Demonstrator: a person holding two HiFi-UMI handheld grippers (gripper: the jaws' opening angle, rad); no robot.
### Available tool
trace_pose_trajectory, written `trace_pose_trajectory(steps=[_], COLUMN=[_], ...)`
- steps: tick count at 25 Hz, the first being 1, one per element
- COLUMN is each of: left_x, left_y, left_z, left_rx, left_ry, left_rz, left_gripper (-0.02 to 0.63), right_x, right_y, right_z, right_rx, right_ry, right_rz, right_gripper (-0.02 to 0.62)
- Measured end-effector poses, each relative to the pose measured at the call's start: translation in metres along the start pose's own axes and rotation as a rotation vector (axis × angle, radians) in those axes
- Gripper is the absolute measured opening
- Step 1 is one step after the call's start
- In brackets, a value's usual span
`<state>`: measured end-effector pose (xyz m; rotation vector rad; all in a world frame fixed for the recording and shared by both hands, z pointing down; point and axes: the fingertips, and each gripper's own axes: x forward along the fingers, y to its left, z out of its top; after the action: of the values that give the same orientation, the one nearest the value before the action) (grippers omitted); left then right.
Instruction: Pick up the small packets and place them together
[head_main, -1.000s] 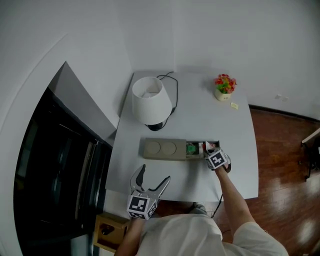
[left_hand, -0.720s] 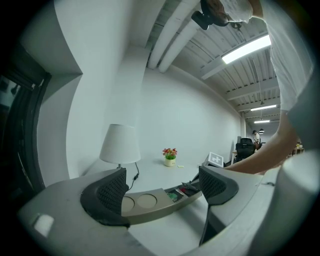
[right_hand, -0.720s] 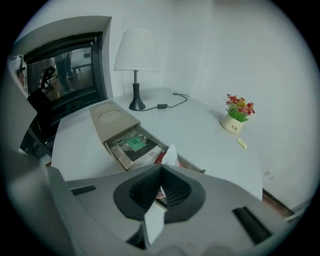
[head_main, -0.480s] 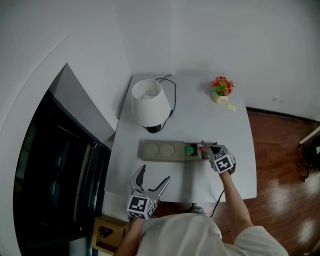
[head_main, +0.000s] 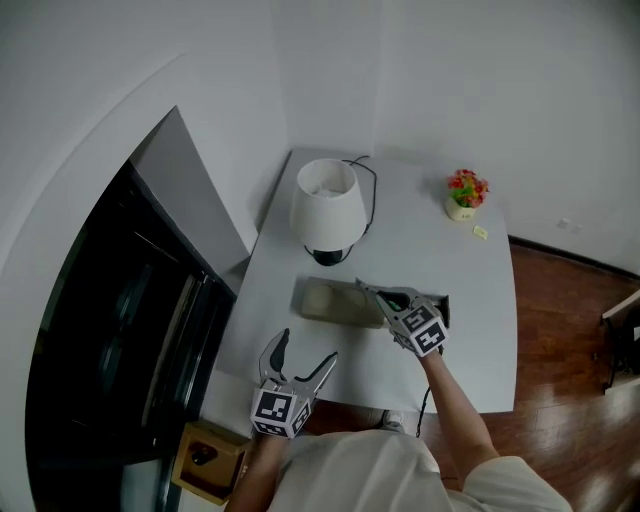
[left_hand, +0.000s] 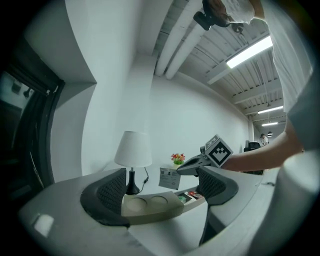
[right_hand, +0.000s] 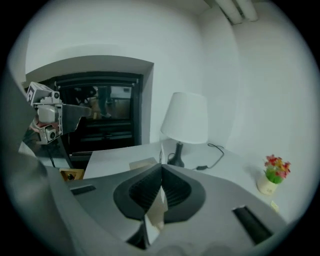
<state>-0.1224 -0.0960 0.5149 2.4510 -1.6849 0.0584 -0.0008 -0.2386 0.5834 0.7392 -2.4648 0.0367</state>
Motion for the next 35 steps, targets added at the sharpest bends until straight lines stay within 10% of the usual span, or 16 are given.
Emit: trace_pose_trajectory(steps=[8,16,25,27,35], left_x=[-0.033,-0.062,-0.055,-0.050,-0.033], left_y=[0.029,0.057,0.051,0.047,0.042], left_z=[-0.005,-0.011,-0.012,-0.011,-0.002], left_rx=[-0.024,-0.047,-0.059,-0.057,-0.039], left_ry=[0.001,0.002,-0.001,-0.004,-0.018], left_rz=[0.100,0.191,0.176,0.164,0.106], left_gripper=[0.439,0.437,0.437,0.437,0.436], right_x=[0.095,0.139,0.135,0.133,0.055], right_y=[0.060,0.082,0.089,0.084,0.046], right_z=[0.041,-0.008,-0.042,-0.040,0.034], right_rx=[-0.304,-0.594,-0.505,-0.450,-0.074], right_ry=[-0.048,0.056,0.115,0.106,-0.256], right_rz=[0.106,0.229,0.284,0.271,0.078], right_gripper=[0.005,0.005,0.062,0.281,0.284])
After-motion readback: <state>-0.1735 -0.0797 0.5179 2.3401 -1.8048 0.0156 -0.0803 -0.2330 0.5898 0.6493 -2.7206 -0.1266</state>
